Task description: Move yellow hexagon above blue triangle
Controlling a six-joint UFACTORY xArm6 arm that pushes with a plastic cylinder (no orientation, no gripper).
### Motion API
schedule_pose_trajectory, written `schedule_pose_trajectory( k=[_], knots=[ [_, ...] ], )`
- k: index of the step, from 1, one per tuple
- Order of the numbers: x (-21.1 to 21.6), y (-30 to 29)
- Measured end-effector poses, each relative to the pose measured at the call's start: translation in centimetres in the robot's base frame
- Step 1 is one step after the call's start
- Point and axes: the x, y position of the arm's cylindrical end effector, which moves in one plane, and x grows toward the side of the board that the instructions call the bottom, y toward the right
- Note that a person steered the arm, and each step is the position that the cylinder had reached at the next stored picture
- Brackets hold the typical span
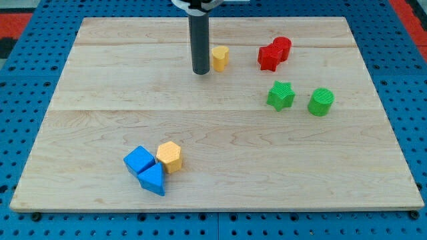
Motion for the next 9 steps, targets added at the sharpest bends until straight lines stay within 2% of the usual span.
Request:
schedule_pose_trajectory(
  k=[1, 3, 4, 5, 7, 8, 9],
  knots=[
    [-2.2, 0.7],
    [-2.5, 5.6],
    [-1.9, 5.4],
    [3.3, 1.8],
    [16.8, 3.6],
    [21.0, 2.6],
    [21.7, 0.0]
  ],
)
